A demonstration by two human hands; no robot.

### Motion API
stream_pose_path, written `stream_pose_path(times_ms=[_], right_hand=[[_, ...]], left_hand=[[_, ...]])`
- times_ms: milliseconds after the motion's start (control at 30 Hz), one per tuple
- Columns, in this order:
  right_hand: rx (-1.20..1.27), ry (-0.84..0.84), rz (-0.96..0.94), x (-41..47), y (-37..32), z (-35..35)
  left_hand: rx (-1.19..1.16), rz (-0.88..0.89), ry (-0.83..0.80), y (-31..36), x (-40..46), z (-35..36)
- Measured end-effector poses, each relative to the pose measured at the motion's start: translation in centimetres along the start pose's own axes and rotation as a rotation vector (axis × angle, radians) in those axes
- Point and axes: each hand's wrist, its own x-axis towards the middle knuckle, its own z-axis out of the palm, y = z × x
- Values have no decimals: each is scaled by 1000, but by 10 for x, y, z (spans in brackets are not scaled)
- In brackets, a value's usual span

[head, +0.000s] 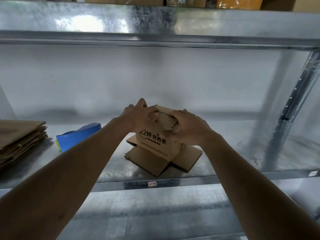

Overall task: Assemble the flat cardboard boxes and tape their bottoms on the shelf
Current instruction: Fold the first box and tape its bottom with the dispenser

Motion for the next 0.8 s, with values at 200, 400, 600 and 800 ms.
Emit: stream_pose_path(times_ms=[200,400,600,800], right_hand=[[50,-170,10,10,-18,-12],[-382,-80,62,20,-37,9],[-461,86,25,21,-60,18],[-410,183,29,28,-67,46]], left_hand=[[-42,-86,7,12,-34,-15],[-267,-114,-14,-1,-56,-5],[-108,-206,221,-50,-63,8],[148,-432,151,-130,-78,3]])
